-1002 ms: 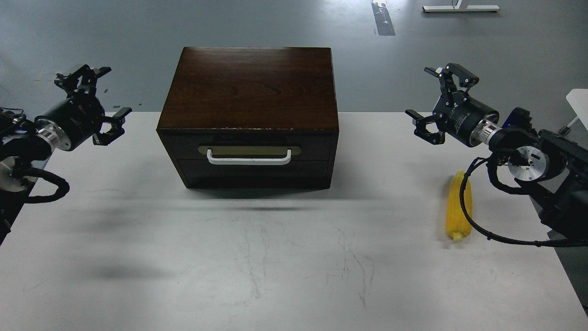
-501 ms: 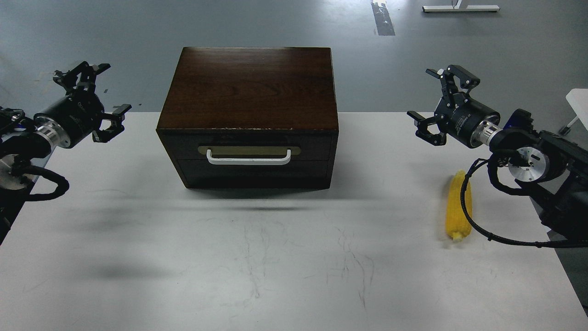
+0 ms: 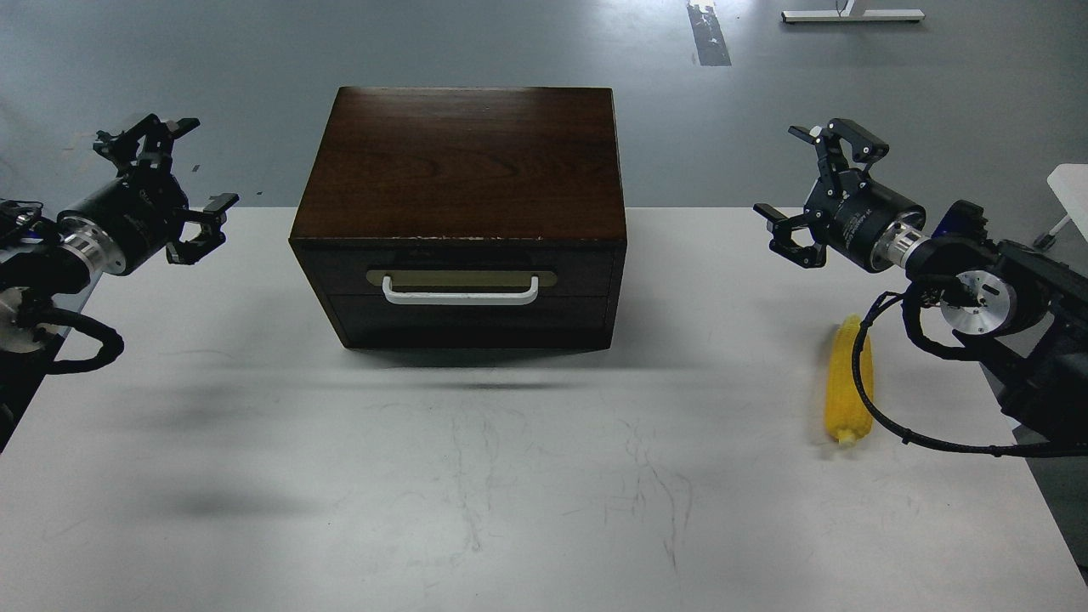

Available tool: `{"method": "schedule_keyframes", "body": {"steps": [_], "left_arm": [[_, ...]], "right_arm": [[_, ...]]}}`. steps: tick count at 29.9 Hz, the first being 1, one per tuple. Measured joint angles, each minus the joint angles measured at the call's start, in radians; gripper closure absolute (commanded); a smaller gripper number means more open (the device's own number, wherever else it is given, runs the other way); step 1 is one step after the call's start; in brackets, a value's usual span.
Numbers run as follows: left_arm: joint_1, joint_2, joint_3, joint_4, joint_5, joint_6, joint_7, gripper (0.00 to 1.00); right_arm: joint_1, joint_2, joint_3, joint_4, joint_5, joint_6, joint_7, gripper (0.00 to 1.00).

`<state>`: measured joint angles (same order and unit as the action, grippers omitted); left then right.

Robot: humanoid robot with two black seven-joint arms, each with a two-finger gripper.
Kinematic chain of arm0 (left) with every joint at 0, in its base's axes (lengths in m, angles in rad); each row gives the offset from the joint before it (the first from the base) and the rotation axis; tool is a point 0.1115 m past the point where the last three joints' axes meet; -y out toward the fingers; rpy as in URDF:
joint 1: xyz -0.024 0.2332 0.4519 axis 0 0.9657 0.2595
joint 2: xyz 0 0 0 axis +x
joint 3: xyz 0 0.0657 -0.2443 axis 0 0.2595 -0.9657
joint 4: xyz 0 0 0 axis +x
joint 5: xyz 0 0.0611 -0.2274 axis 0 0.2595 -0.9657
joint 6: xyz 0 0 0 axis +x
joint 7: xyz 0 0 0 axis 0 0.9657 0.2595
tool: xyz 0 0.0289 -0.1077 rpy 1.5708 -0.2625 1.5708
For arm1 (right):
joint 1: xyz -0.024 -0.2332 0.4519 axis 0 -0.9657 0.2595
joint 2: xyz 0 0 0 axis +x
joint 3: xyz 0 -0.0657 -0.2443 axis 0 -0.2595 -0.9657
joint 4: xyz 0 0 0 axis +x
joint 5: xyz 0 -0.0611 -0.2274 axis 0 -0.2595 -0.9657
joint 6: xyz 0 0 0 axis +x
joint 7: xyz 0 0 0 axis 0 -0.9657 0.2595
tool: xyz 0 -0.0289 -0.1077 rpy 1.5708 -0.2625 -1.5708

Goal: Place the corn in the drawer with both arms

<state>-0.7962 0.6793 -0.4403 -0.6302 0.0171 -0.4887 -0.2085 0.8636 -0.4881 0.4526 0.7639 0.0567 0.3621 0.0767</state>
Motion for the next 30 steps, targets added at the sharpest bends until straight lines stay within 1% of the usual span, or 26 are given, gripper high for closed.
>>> {"method": "schedule_keyframes", "body": {"steps": [3, 5, 6, 7, 9, 10, 11, 12, 13, 15, 18, 20, 22, 24, 26, 30], "left_arm": [[-0.001, 0.006, 0.0, -0.004, 0.003, 0.0, -0.007, 0.02], [-0.008, 0.009, -0.001, -0.008, 0.003, 0.0, -0.039, 0.02], [-0.017, 0.011, -0.002, -0.01, 0.005, 0.0, -0.067, 0.02], [-0.028, 0.014, -0.002, -0.011, 0.014, 0.0, -0.104, 0.02], [-0.059, 0.029, -0.001, -0.018, 0.079, 0.0, -0.201, 0.02], [-0.076, 0.041, 0.0, -0.026, 0.141, 0.0, -0.237, 0.02], [-0.093, 0.053, 0.0, -0.037, 0.212, 0.0, -0.258, 0.02], [-0.105, 0.062, 0.0, -0.046, 0.269, 0.0, -0.268, 0.02], [-0.12, 0.07, 0.0, -0.06, 0.34, 0.009, -0.274, 0.02], [-0.149, 0.091, 0.0, -0.102, 0.469, 0.071, -0.279, 0.02], [-0.169, 0.154, 0.001, -0.198, 0.595, 0.177, -0.28, 0.02], [-0.171, 0.211, 0.004, -0.296, 0.657, 0.243, -0.28, 0.02], [-0.171, 0.272, 0.01, -0.415, 0.703, 0.291, -0.28, 0.02], [-0.165, 0.339, 0.014, -0.542, 0.728, 0.313, -0.28, 0.02], [-0.163, 0.39, 0.014, -0.632, 0.735, 0.32, -0.28, 0.02], [-0.183, 0.444, 0.01, -0.757, 0.798, 0.326, -0.28, 0.02]], "right_arm": [[-0.003, -0.001, 0.0, 0.001, 0.0, -0.008, 0.0, 0.0], [-0.005, -0.002, 0.0, 0.002, 0.0, -0.01, 0.0, 0.0], [-0.005, -0.003, 0.0, 0.003, 0.0, -0.01, 0.0, 0.0], [-0.006, -0.005, 0.0, 0.003, 0.0, -0.011, 0.0, 0.0], [-0.006, -0.007, 0.0, 0.005, 0.0, -0.011, 0.0, 0.0], [-0.006, -0.007, 0.0, 0.005, 0.0, -0.011, 0.0, 0.0], [-0.006, -0.007, 0.0, 0.006, 0.0, -0.01, 0.0, 0.0], [-0.006, -0.007, 0.0, 0.006, 0.0, -0.01, 0.0, 0.0], [-0.006, -0.008, 0.0, 0.007, 0.0, -0.01, 0.0, 0.0], [-0.006, -0.013, 0.0, 0.011, 0.0, -0.009, 0.0, 0.0], [-0.008, -0.025, 0.0, 0.016, 0.0, -0.008, 0.0, 0.0], [-0.01, -0.03, 0.0, 0.022, 0.0, -0.008, 0.0, 0.0], [-0.011, -0.034, 0.0, 0.026, 0.0, -0.007, 0.0, 0.0], [-0.012, -0.037, 0.0, 0.027, 0.0, -0.006, 0.0, 0.0], [-0.012, -0.038, 0.001, 0.029, 0.0, -0.006, 0.0, 0.0], [-0.014, -0.052, 0.001, 0.041, 0.0, -0.006, 0.0, 0.0]]}}
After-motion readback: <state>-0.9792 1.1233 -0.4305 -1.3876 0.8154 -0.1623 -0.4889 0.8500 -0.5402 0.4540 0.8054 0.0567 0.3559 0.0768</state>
